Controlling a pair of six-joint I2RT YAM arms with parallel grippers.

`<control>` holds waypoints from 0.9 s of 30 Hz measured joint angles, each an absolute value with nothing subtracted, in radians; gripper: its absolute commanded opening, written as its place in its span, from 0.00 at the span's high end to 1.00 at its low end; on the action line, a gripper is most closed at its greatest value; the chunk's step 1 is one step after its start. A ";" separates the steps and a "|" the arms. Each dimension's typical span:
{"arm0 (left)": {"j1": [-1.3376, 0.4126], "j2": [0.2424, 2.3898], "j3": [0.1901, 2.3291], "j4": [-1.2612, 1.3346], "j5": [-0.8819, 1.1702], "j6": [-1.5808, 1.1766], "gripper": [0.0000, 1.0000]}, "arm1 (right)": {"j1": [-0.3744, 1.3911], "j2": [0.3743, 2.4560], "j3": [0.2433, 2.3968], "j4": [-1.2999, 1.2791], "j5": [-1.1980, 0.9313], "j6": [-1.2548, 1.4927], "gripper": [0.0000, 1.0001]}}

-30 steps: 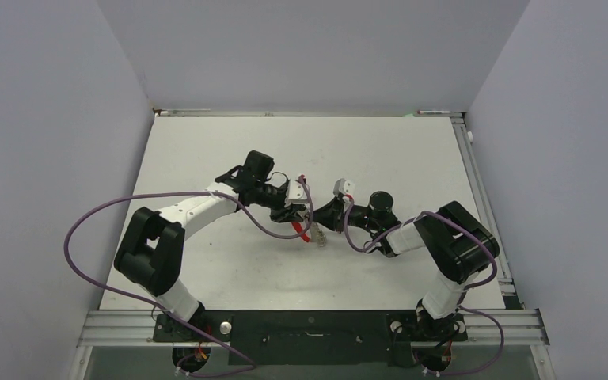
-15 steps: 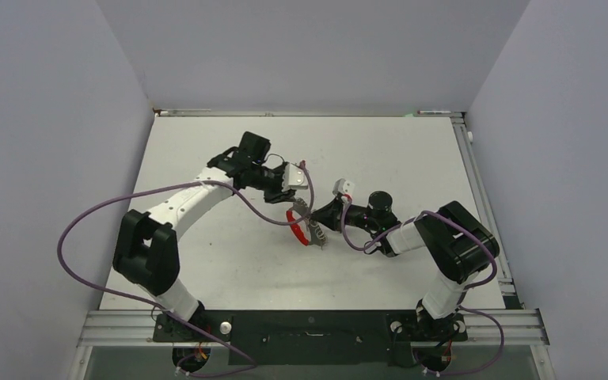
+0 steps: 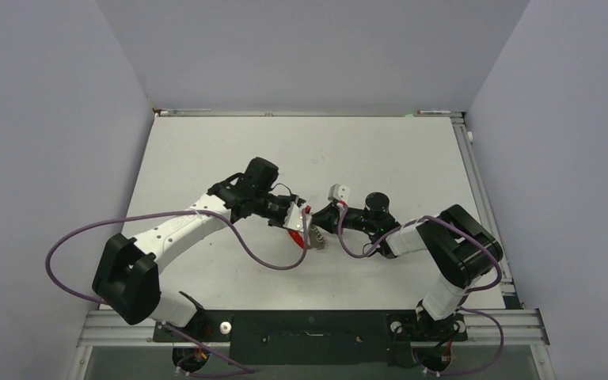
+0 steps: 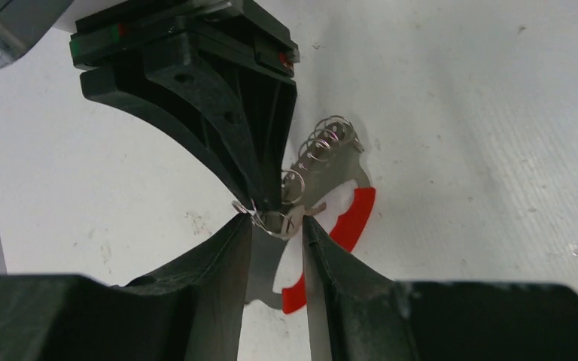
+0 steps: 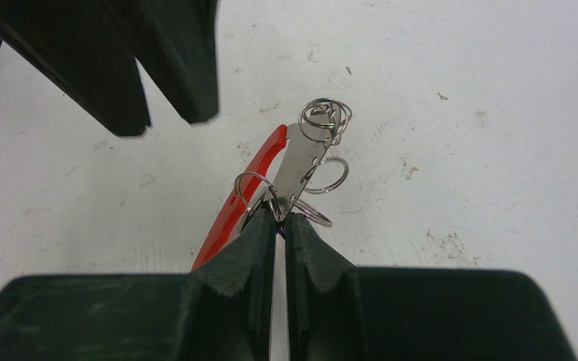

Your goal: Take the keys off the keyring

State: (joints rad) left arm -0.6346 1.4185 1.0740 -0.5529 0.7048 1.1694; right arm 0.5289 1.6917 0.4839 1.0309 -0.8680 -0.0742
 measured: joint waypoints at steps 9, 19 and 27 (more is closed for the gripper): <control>-0.651 1.561 1.066 -0.371 0.712 1.133 0.78 | 0.538 1.682 0.465 1.061 -0.867 -0.114 0.95; -0.646 1.589 1.058 -0.341 0.703 1.103 0.83 | 0.538 1.682 0.420 1.155 -0.866 -0.086 0.95; -0.635 1.591 1.029 -0.302 0.707 1.099 0.89 | 0.537 1.682 0.395 1.204 -0.855 -0.066 0.95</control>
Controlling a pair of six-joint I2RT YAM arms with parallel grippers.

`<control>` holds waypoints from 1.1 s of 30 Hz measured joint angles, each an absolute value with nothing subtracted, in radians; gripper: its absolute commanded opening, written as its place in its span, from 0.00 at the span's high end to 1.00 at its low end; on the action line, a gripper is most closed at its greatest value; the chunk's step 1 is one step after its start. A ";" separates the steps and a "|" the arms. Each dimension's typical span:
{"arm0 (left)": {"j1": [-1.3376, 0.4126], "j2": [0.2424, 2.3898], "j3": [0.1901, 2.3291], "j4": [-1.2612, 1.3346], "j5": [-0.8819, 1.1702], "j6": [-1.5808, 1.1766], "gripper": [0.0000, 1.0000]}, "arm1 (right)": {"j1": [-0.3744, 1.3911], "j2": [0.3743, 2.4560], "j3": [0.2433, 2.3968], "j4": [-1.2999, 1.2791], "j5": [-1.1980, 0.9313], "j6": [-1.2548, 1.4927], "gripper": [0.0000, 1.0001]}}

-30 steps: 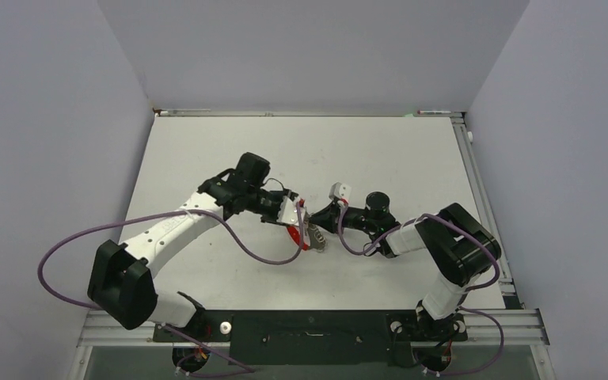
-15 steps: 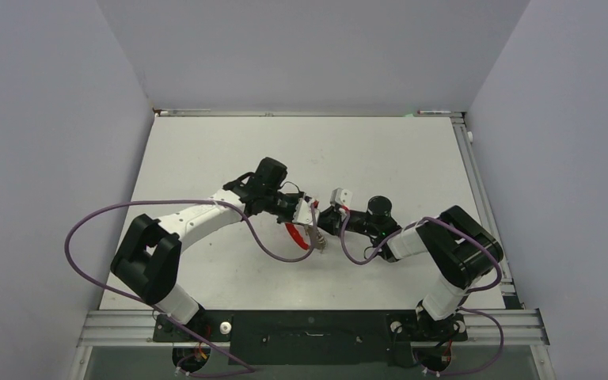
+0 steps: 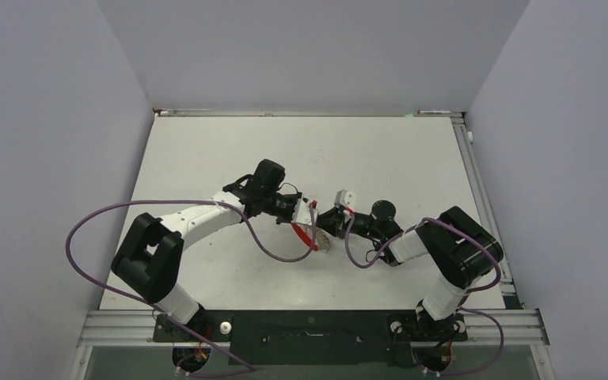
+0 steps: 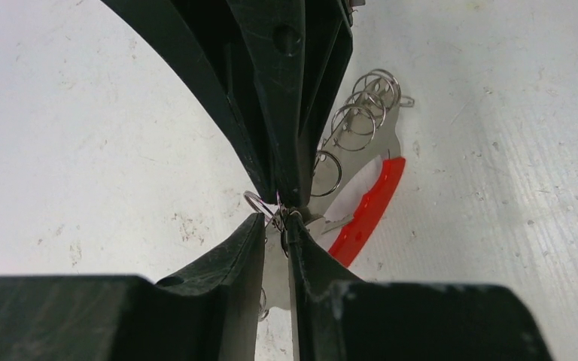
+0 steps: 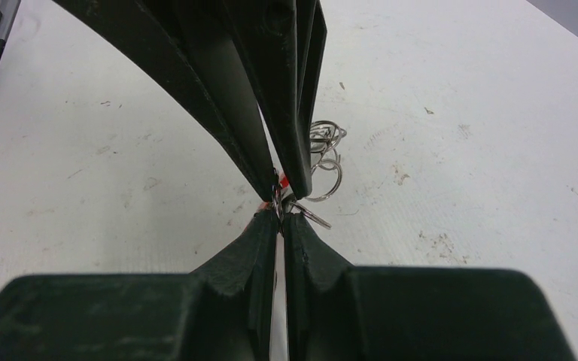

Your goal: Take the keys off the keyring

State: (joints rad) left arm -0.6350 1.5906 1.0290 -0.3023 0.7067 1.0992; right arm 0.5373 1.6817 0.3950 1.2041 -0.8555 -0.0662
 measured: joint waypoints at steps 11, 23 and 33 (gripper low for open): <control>-0.631 1.600 1.020 -0.298 0.688 1.095 1.00 | 0.510 1.678 0.399 1.192 -0.893 -0.077 0.59; -0.624 1.657 1.111 -0.437 0.653 1.112 1.00 | 0.453 1.646 0.552 0.861 -1.013 -0.176 0.64; -0.588 1.707 1.231 -0.571 0.668 1.151 1.00 | 0.321 1.519 0.706 0.466 -0.917 -0.385 0.18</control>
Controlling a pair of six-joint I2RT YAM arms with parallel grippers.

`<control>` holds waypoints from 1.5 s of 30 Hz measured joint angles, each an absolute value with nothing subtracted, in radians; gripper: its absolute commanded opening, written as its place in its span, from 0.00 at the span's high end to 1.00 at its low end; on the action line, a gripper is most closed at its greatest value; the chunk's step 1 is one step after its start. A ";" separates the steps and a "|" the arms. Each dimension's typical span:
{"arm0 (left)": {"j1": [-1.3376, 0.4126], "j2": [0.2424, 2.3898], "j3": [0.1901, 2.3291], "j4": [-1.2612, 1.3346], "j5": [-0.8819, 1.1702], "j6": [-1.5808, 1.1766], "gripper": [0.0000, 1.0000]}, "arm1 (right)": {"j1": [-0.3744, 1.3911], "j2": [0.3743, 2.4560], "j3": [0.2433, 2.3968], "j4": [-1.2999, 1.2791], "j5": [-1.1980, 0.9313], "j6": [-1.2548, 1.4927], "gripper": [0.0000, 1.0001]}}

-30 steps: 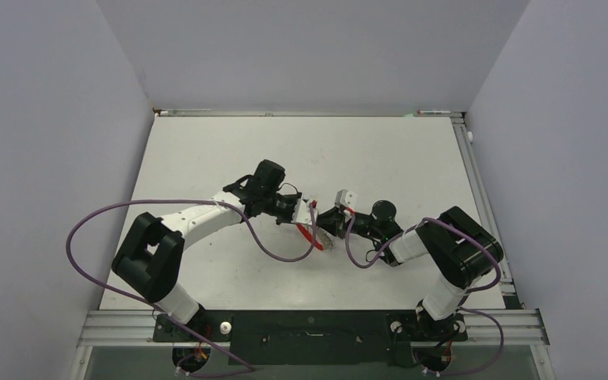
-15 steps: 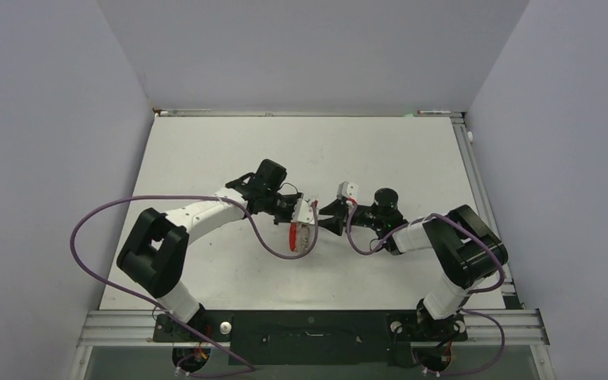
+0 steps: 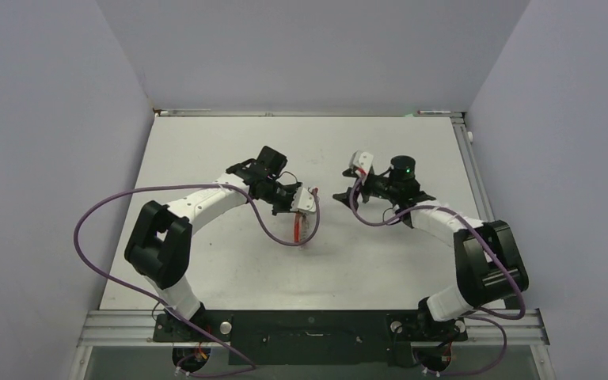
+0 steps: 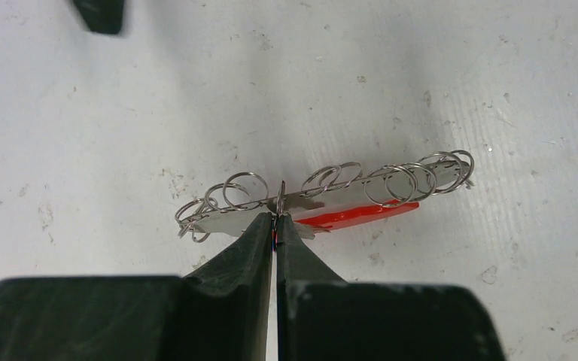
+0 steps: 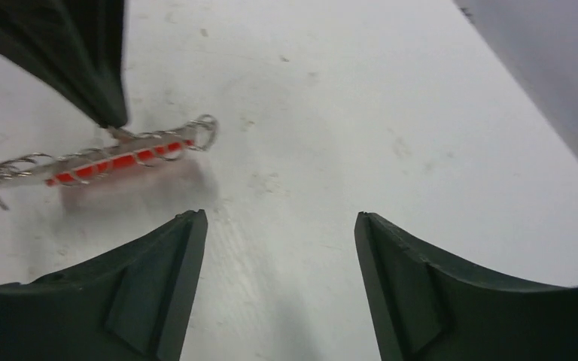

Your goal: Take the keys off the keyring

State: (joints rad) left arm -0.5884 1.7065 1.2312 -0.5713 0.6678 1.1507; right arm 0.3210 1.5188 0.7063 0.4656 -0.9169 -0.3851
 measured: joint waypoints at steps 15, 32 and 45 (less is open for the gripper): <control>-0.587 1.689 1.193 -0.580 0.684 1.155 1.00 | 0.070 1.394 1.279 -0.294 -0.863 -0.591 0.10; -0.633 1.613 1.140 -0.416 0.702 0.936 1.00 | 0.524 1.119 0.645 -0.037 -0.842 -0.607 0.30; -0.655 1.596 1.024 -0.217 0.702 0.733 1.00 | 0.643 1.261 0.490 0.453 -0.669 -0.492 0.70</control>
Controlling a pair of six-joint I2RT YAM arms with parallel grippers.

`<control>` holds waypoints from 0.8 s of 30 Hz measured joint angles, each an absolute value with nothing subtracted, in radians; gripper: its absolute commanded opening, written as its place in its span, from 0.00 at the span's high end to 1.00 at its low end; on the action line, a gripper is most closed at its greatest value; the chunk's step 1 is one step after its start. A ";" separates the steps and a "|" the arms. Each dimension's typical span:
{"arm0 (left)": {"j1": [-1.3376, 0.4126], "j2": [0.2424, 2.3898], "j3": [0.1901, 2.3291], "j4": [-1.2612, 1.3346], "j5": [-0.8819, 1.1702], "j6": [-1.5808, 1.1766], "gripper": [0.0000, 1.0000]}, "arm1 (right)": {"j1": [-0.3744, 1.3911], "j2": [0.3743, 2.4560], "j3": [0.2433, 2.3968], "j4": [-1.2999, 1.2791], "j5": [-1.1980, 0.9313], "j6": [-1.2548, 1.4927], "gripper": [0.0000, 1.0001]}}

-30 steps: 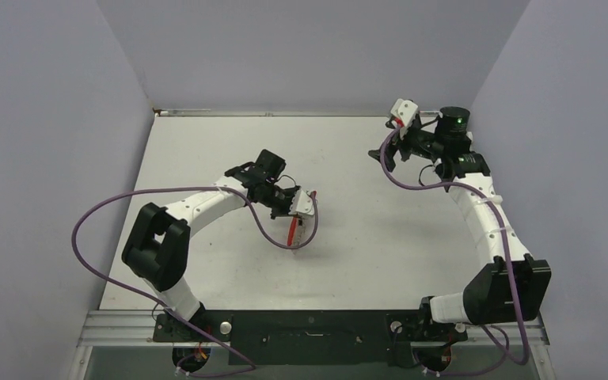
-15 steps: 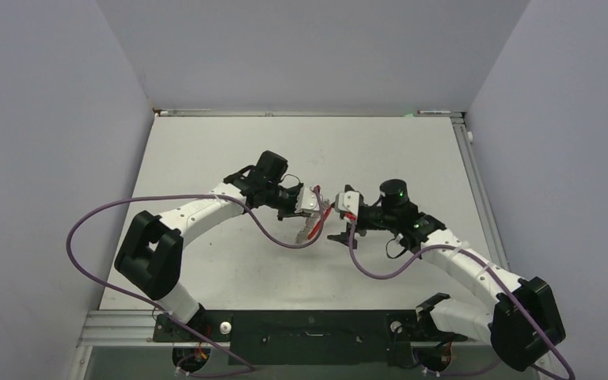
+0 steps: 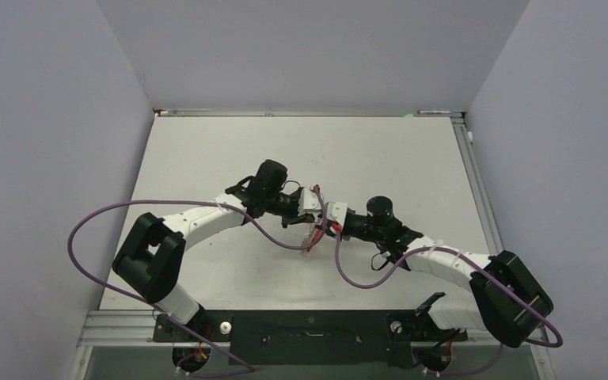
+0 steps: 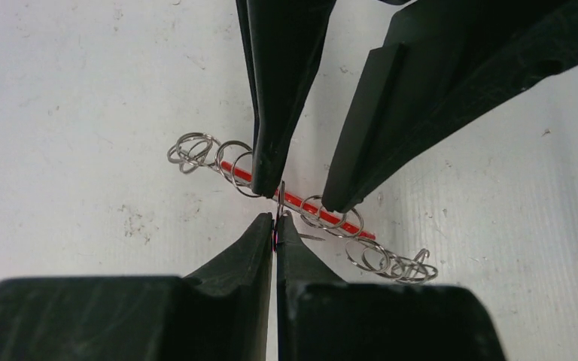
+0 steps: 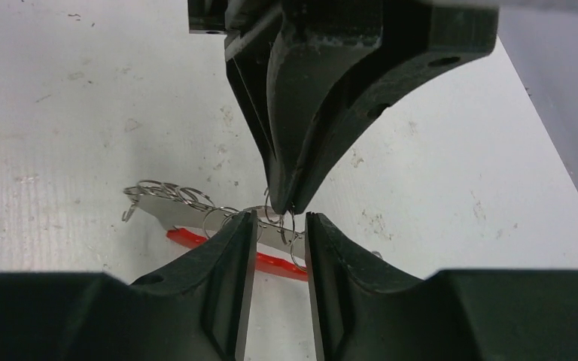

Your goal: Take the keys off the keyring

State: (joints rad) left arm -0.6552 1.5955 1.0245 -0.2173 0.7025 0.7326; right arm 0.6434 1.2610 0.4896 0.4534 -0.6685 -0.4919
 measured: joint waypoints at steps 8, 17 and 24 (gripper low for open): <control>-0.656 1.566 0.941 -0.105 0.704 0.656 1.00 | 0.643 1.267 0.435 0.494 -0.646 -0.569 0.71; -0.669 1.556 0.909 -0.044 0.704 0.640 1.00 | 0.653 1.275 0.430 0.496 -0.646 -0.625 0.73; -0.679 1.556 0.907 -0.040 0.703 0.650 1.00 | 0.657 1.287 0.431 0.493 -0.648 -0.670 0.78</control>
State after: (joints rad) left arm -0.6792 1.5558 0.9073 -0.0402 0.7033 0.6498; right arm 0.6571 1.2865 0.4313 0.4931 -0.6479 -0.6697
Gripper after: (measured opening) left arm 0.008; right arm 0.234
